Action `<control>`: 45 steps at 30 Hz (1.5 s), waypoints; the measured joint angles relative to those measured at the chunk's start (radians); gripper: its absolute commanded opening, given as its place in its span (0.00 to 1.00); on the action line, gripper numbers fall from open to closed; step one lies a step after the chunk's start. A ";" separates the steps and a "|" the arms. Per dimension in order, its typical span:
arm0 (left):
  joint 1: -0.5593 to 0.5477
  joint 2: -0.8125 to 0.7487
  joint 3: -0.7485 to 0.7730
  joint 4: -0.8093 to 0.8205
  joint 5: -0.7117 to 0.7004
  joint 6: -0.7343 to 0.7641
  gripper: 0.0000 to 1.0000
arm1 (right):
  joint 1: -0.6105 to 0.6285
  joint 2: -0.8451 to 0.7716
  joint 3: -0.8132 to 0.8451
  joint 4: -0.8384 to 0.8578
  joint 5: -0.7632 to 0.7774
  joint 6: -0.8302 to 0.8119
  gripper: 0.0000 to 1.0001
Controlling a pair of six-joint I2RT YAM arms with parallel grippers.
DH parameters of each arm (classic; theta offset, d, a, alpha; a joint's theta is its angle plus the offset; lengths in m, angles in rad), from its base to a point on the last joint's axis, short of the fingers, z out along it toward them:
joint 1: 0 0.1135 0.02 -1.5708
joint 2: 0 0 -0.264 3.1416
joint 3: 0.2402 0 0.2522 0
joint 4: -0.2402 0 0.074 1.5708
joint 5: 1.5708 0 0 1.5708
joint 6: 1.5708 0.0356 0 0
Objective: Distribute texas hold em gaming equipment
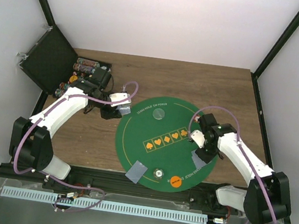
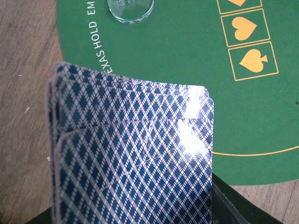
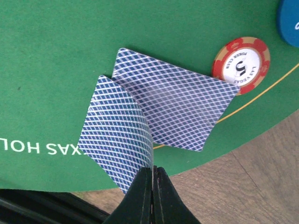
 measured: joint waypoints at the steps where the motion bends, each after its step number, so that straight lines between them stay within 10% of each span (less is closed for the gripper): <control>1: 0.000 0.000 0.000 0.000 0.000 0.000 0.52 | -0.004 0.004 0.000 0.007 0.006 -0.002 0.01; 8: 0.000 0.000 0.001 0.000 0.000 0.000 0.53 | -0.020 0.046 -0.004 0.054 0.041 -0.014 0.03; 18: 0.000 0.000 0.001 -0.006 0.003 0.000 0.53 | -0.037 0.072 -0.022 0.114 0.152 -0.004 0.66; 27: 0.000 0.000 0.011 -0.031 0.016 0.009 0.54 | -0.041 0.047 0.100 0.231 0.238 0.114 0.88; 34: -0.040 0.000 0.037 -0.071 0.031 0.018 0.54 | -0.047 -0.026 0.320 0.533 -0.265 0.433 0.92; 39: -0.092 0.000 0.066 -0.105 0.055 0.022 0.54 | -0.038 0.013 0.169 0.982 -0.767 0.783 0.84; 45: -0.097 0.000 0.098 -0.134 0.104 0.027 0.54 | 0.086 0.159 0.077 1.241 -0.978 0.953 0.85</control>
